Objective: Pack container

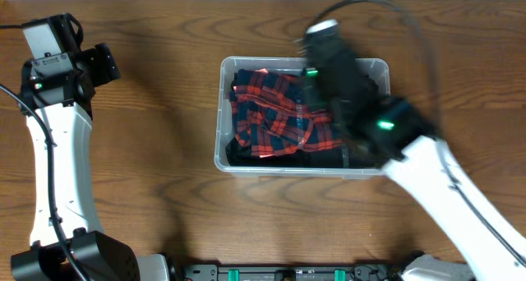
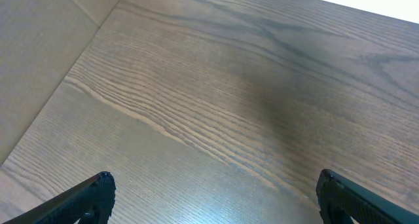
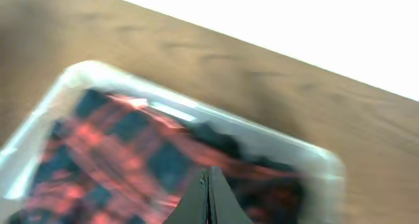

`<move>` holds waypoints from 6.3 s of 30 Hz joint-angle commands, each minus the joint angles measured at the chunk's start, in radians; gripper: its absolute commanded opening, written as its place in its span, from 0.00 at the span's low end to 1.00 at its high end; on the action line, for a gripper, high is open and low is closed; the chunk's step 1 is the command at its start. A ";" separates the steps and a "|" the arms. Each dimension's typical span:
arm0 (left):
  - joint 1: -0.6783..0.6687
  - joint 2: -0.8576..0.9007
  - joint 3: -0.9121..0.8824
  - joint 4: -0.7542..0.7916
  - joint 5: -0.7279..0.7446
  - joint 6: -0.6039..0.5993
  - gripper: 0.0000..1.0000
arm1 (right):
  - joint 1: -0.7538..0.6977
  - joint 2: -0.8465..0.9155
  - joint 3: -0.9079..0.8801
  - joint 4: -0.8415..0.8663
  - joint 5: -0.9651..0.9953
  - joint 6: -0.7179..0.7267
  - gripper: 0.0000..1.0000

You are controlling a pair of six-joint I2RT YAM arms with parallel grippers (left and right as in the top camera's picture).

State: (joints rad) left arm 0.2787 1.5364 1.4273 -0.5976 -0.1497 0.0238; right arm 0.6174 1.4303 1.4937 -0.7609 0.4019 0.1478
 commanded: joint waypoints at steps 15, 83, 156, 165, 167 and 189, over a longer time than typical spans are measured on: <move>0.002 0.001 0.003 -0.001 -0.009 0.001 0.98 | -0.148 0.214 -0.271 0.005 -0.257 -0.014 0.01; 0.002 0.001 0.003 -0.001 -0.008 0.001 0.98 | -0.120 -0.293 -0.022 0.161 -0.496 -0.130 0.99; 0.002 0.001 0.003 -0.001 -0.009 0.001 0.98 | -0.259 -1.412 -1.482 0.909 -0.399 -0.164 0.99; 0.002 0.001 0.003 -0.001 -0.009 0.001 0.98 | -0.353 -1.425 -1.488 0.903 -0.406 -0.164 0.99; 0.002 0.001 0.003 -0.001 -0.009 0.001 0.98 | -0.378 -1.425 -1.488 0.886 -0.407 -0.164 0.99; 0.002 0.001 0.003 -0.001 -0.008 0.001 0.98 | -0.500 -1.425 -1.488 0.690 -0.447 -0.198 0.99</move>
State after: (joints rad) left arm 0.2787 1.5364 1.4273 -0.5976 -0.1497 0.0238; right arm 0.1291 0.0120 0.0071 -0.0673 -0.0319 -0.0349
